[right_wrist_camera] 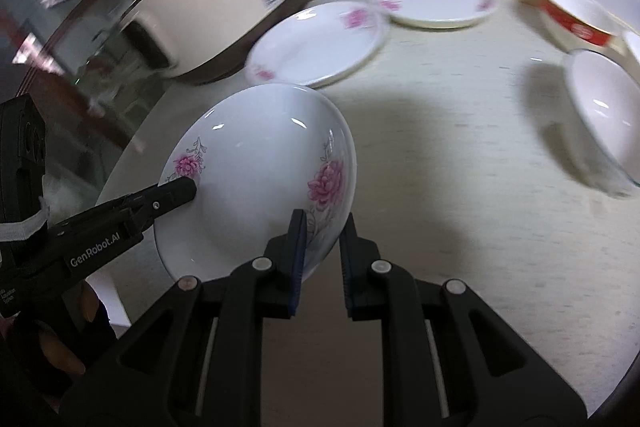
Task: Organize plates and bowls
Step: 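Carry both held plates toward the counter corner by the glass door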
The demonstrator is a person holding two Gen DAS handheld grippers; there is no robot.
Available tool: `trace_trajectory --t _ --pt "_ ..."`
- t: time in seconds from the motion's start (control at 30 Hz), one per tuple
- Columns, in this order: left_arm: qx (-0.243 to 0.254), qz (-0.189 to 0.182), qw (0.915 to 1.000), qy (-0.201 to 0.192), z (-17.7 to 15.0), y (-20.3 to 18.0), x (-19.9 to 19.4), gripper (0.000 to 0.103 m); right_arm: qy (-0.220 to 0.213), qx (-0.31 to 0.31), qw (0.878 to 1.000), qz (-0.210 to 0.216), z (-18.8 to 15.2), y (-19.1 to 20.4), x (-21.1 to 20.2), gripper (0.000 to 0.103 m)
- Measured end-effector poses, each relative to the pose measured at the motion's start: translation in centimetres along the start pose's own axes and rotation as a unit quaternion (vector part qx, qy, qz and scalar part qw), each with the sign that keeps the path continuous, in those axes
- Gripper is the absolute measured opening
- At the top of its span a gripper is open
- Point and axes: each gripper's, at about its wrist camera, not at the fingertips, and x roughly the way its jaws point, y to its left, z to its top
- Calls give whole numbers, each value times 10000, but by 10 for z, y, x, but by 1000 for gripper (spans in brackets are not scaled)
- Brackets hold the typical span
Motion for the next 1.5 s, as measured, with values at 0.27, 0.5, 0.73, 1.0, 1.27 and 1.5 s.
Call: trace_trajectory --t 0.27,0.5,0.73,1.0,1.27,1.5 --pt "-602 442 9971 -114 -10 69 -25 18 229 -636 9971 339 13 65 37 19" --pt "-1138 733 9906 -195 -14 121 -40 18 383 -1191 9907 527 24 116 69 19" --pt "-1484 823 9852 -220 -16 162 -45 18 487 -1540 9853 563 31 142 85 20" --pt "-1607 824 9833 -234 -13 180 -45 18 546 -1730 9821 507 35 154 97 20" --pt "-1532 920 9837 -224 -16 166 -47 18 515 -1721 9825 489 33 155 91 20" --pt "-1364 1011 9854 -117 -19 153 -51 19 511 -1660 9837 461 26 150 87 20"
